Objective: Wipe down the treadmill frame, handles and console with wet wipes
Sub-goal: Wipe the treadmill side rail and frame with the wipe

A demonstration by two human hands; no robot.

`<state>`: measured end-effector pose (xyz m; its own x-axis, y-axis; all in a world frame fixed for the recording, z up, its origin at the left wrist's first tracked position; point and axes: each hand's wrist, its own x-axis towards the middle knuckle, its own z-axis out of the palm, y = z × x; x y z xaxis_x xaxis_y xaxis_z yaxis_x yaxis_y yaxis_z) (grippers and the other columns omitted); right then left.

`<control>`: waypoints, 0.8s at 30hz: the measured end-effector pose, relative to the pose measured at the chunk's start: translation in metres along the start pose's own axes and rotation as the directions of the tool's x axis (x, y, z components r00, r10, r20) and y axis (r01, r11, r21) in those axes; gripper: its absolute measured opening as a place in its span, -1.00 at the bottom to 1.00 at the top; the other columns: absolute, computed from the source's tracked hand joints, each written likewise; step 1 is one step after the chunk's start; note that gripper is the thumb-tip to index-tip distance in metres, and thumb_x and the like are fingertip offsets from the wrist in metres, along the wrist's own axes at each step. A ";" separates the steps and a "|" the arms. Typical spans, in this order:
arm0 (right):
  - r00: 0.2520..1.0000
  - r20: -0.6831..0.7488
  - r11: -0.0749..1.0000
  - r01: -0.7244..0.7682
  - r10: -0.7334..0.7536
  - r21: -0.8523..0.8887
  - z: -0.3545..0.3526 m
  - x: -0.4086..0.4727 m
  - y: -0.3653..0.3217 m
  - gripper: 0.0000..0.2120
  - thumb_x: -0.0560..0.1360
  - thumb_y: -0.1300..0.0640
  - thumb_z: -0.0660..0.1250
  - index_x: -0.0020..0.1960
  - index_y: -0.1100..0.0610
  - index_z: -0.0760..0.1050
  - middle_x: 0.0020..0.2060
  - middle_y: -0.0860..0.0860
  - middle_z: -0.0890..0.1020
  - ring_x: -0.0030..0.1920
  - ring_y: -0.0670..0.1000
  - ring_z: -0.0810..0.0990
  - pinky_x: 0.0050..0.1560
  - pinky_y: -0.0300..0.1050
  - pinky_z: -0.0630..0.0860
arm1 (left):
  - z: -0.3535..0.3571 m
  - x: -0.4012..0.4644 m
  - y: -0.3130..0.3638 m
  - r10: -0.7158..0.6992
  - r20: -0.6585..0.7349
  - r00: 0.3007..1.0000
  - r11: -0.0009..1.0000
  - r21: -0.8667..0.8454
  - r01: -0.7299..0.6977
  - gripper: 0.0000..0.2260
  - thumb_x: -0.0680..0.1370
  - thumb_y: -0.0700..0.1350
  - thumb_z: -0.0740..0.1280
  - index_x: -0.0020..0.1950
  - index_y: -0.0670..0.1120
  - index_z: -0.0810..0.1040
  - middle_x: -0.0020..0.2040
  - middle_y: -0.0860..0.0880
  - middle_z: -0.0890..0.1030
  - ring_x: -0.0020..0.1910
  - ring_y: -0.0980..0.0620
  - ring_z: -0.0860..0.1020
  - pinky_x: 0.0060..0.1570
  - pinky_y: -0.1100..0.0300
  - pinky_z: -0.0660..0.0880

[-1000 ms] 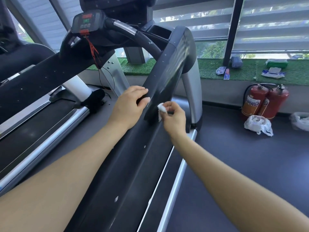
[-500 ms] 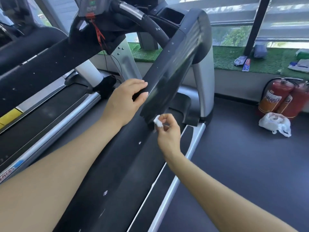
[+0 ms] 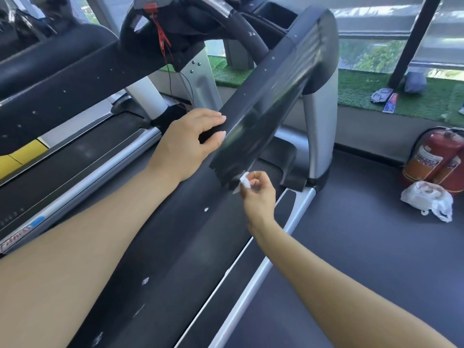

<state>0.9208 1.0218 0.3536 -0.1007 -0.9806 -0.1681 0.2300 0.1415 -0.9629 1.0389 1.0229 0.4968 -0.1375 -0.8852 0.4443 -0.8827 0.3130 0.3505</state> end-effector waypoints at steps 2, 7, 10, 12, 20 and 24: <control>0.998 -0.058 0.999 -0.026 0.028 0.034 -0.001 0.023 -0.008 -0.75 0.52 0.27 0.26 -0.27 0.02 0.36 -0.31 0.00 0.46 -0.30 -0.04 0.38 -0.26 -0.23 0.34 | 0.001 0.000 -0.001 0.002 -0.003 1.000 1.000 -0.006 -0.002 -0.73 0.55 -0.14 0.34 0.25 -0.10 0.58 0.24 0.03 0.55 0.13 0.34 0.40 0.15 0.62 0.19; 0.978 -0.195 0.992 -0.053 0.074 0.111 -0.007 0.090 -0.032 -0.75 0.50 0.28 0.26 -0.29 0.04 0.34 -0.41 0.00 0.47 -0.35 -0.01 0.43 -0.28 -0.13 0.41 | 0.003 0.001 -0.005 0.017 -0.023 1.000 1.000 -0.009 -0.017 -0.73 0.54 -0.15 0.36 0.24 -0.12 0.59 0.21 0.02 0.56 0.15 0.33 0.39 0.16 0.61 0.20; 0.970 -0.225 0.992 -0.068 0.091 0.108 -0.008 0.102 -0.037 -0.75 0.48 0.28 0.25 -0.30 0.04 0.33 -0.41 0.02 0.50 -0.33 0.04 0.46 -0.24 -0.10 0.43 | 0.003 0.001 -0.005 0.023 -0.028 0.999 1.000 -0.006 -0.023 -0.73 0.54 -0.14 0.36 0.23 -0.12 0.59 0.21 0.01 0.57 0.15 0.33 0.39 0.17 0.62 0.17; 0.979 -0.181 0.991 -0.075 0.094 0.110 -0.005 0.080 -0.027 -0.74 0.49 0.33 0.23 -0.29 0.06 0.31 -0.43 0.03 0.47 -0.38 -0.01 0.43 -0.28 -0.16 0.41 | 0.002 0.001 -0.005 0.023 -0.029 0.999 1.000 -0.004 -0.023 -0.73 0.54 -0.14 0.36 0.23 -0.12 0.59 0.21 0.01 0.57 0.14 0.34 0.39 0.16 0.63 0.17; 0.992 0.066 0.987 -0.114 0.107 0.114 -0.016 0.037 -0.015 -0.72 0.49 0.47 0.24 -0.27 0.15 0.35 -0.36 0.06 0.49 -0.32 -0.01 0.50 -0.22 -0.25 0.57 | 0.001 0.001 -0.003 0.013 -0.016 1.000 1.000 0.003 -0.013 -0.72 0.55 -0.13 0.35 0.25 -0.11 0.58 0.23 0.02 0.56 0.14 0.31 0.41 0.16 0.62 0.20; 0.996 -0.078 0.998 -0.044 0.047 0.038 -0.020 0.079 -0.036 -0.73 0.49 0.38 0.28 -0.29 0.10 0.37 -0.40 0.03 0.48 -0.39 -0.02 0.47 -0.28 -0.17 0.49 | 0.002 0.001 -0.004 0.012 -0.020 1.000 1.000 -0.009 -0.012 -0.73 0.54 -0.14 0.35 0.24 -0.12 0.58 0.21 0.02 0.56 0.13 0.34 0.39 0.14 0.62 0.20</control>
<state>0.8851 0.9414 0.3710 -0.1647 -0.9595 -0.2288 0.2711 0.1790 -0.9458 1.0417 1.0199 0.4944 -0.1394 -0.8744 0.4648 -0.8770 0.3269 0.3520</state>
